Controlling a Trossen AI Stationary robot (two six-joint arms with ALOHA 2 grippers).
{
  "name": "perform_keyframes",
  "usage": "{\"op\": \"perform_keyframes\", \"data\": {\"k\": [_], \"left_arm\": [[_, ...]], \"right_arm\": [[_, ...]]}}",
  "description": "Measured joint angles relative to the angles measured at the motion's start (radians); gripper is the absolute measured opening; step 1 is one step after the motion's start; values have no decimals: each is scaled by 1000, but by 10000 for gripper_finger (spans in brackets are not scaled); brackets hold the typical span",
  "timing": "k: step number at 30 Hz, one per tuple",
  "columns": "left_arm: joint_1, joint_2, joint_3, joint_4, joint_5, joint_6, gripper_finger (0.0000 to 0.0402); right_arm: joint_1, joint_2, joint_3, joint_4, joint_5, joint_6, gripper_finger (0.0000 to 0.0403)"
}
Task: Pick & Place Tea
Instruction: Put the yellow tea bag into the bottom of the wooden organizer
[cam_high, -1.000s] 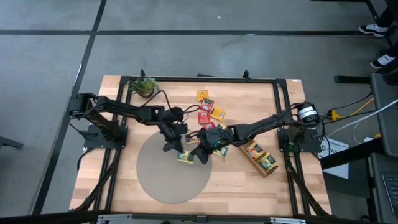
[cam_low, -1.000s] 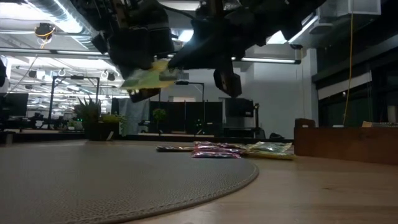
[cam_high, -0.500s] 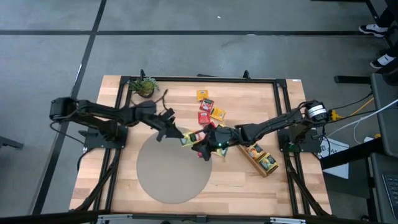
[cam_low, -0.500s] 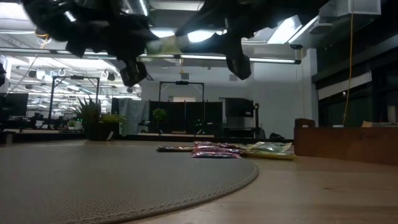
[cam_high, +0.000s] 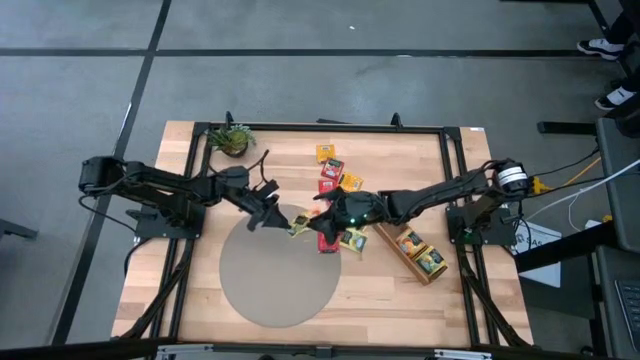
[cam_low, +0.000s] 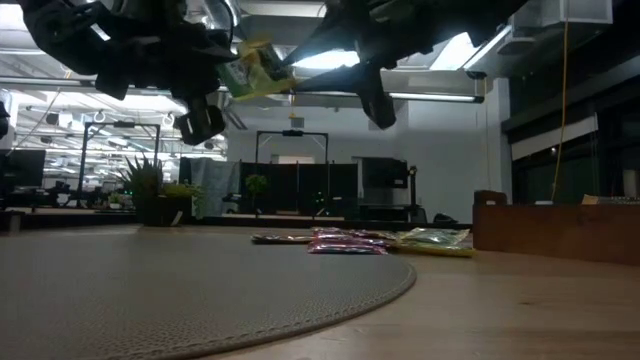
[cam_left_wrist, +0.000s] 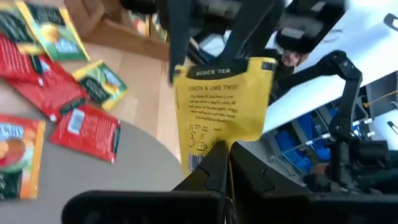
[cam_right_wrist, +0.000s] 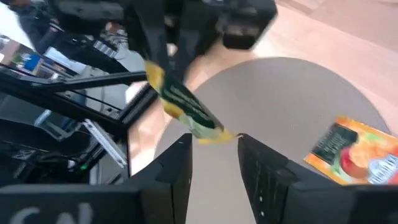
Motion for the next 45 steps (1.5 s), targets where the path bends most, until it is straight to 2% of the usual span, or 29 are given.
{"op": "perform_keyframes", "data": {"k": [6, 13, 19, 22, 33, 40, 45], "left_arm": [[0, 1, 0, -24, 20, -6, 2], [3, 1, 0, -19, -47, 6, 2], [2, 1, 0, -9, -61, 8, 2], [2, 1, 0, -9, -67, 9, 3], [2, 1, 0, 16, -94, 9, 3], [2, 1, 0, 11, -102, 12, 11], [2, 1, 0, 13, -97, 19, 45]], "right_arm": [[-14, -14, 0, -15, -15, -24, 130], [-16, -14, 0, -14, -82, -17, 130], [-16, -14, 0, -15, -89, -1, 129], [-16, -14, 0, -12, -88, -1, 114], [-24, -13, 0, 4, -88, -27, 8], [-24, -13, 0, 6, -96, -31, 4], [-24, -13, 0, 4, -167, -10, 4]]}}
